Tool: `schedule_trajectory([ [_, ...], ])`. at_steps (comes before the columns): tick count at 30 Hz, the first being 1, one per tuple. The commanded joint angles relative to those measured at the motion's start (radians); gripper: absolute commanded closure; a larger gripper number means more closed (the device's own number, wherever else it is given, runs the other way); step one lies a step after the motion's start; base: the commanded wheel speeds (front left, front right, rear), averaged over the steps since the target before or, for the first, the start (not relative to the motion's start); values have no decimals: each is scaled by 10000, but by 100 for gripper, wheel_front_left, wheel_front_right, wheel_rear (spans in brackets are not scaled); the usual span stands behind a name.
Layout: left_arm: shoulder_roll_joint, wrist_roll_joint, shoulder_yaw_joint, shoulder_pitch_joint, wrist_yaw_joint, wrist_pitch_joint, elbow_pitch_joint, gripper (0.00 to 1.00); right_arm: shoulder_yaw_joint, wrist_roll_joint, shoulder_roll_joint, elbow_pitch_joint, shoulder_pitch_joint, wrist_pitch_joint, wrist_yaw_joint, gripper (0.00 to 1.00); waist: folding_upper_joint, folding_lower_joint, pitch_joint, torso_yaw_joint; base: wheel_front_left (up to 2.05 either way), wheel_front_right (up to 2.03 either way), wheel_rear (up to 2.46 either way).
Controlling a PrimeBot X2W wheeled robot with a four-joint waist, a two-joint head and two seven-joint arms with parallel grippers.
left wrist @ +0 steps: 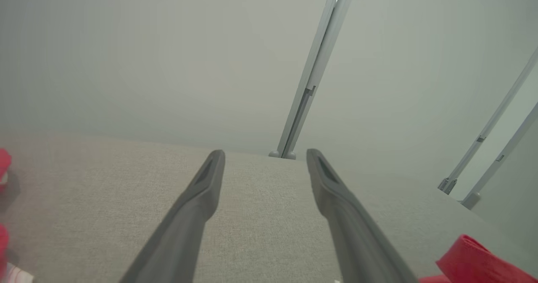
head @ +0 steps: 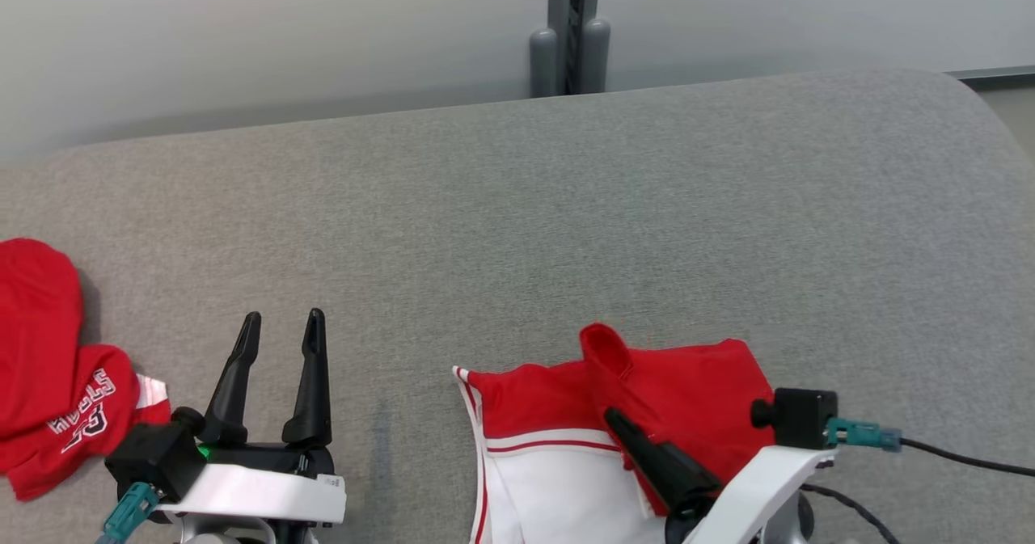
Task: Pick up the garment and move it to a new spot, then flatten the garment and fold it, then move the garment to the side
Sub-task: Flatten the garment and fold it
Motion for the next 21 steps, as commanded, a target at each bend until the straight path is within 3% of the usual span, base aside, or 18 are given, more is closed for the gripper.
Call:
schedule_trajectory([
  [1,35,-87,14,-165,-21,-8,6,0,140,57,4,91,73,-91,4,100,0,0,74,163,0,0,0],
  [17,37,-54,-156,-336,-152,-8,97,0,1810,1032,-12,2046,-1019,-1218,4,100,0,0,638,789,0,0,0],
  [18,34,-61,-182,-381,-162,-8,110,0,1909,1088,-9,2178,-1092,-1194,6,69,0,0,670,808,0,0,0],
  [19,34,-63,-195,-421,-172,-8,119,0,2004,1134,-6,2253,-1141,-1136,6,4,0,0,696,821,0,0,0],
  [21,35,-68,-195,-470,-176,-8,150,0,2106,1255,-17,2441,-1250,-1134,6,0,0,0,742,835,0,0,0],
])
